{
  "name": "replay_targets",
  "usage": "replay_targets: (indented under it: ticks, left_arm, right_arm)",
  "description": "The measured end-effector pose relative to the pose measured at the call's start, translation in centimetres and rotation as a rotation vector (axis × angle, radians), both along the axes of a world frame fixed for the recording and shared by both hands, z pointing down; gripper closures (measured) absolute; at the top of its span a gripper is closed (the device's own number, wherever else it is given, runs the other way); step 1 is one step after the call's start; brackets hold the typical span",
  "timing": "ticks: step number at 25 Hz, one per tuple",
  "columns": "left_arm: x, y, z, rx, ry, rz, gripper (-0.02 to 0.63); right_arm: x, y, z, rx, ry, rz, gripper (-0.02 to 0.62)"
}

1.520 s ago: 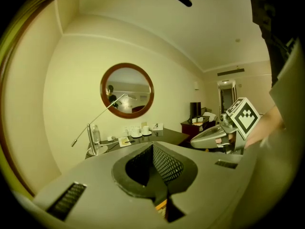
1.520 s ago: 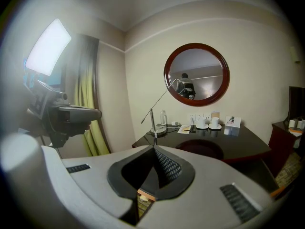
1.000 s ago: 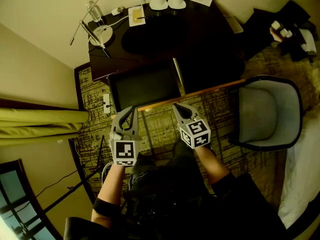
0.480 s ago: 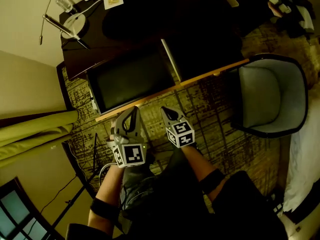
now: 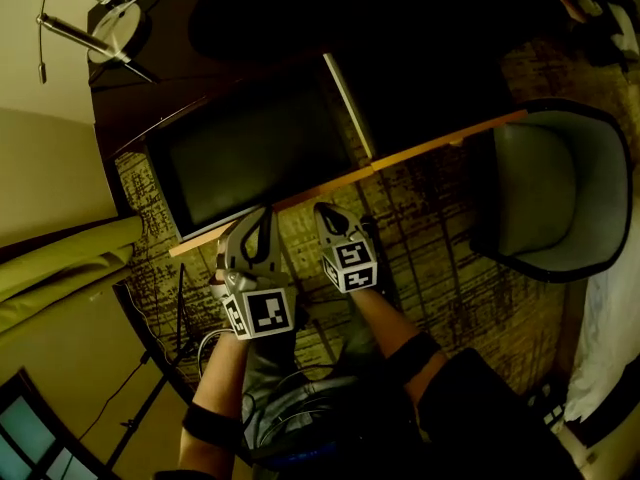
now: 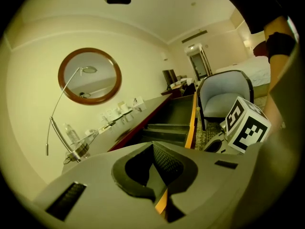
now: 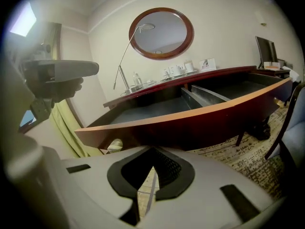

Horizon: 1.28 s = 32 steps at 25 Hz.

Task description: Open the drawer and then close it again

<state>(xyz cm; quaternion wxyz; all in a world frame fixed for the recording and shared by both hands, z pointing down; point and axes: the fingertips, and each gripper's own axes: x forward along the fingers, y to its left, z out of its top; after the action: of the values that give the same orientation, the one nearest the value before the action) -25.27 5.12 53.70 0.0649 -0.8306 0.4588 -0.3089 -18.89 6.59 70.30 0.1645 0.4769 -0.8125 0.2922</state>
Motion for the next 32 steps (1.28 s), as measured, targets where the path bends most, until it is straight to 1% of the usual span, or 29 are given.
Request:
replay_targets:
  ticks: [2,6,12,18,23,26,32]
  left_arm:
    - [0.3,-0.4,0.7,0.005,-0.006,0.004,0.600]
    - [0.8,-1.2,1.4,0.009,0.015,-0.013,0.600]
    - [1.3,-2.1,1.9,0.007,0.015,-0.025,0.600]
    - [0.9,-2.7,2.2,0.004,0.035,-0.063,0.600]
    - [0.4,-3.5,2.7,0.006,0.032,-0.087,0.600]
    - [0.0,-4.4,2.9,0.018,0.042,-0.109,0.600]
    - [-0.8,-6.9,2.7,0.045,0.037,-0.134,0.600]
  right_arm:
    - [-0.4,-0.7,0.3,0.022,-0.008,0.002,0.595]
    - [-0.6,-1.8,0.4,0.053,-0.006,0.018,0.591]
    - [-0.6,-1.9,0.2,0.062,-0.012,0.023,0.591]
    - [-0.9,-3.1,0.1,0.070,-0.023,0.034,0.591]
    - [-1.4,-5.5,0.2,0.094,-0.029,0.023,0.591]
    - [-1.5,-7.2,0.9,0.115,-0.016,0.014,0.591]
    - [-2.3,-11.5,1.0,0.141,-0.008,0.020,0.591]
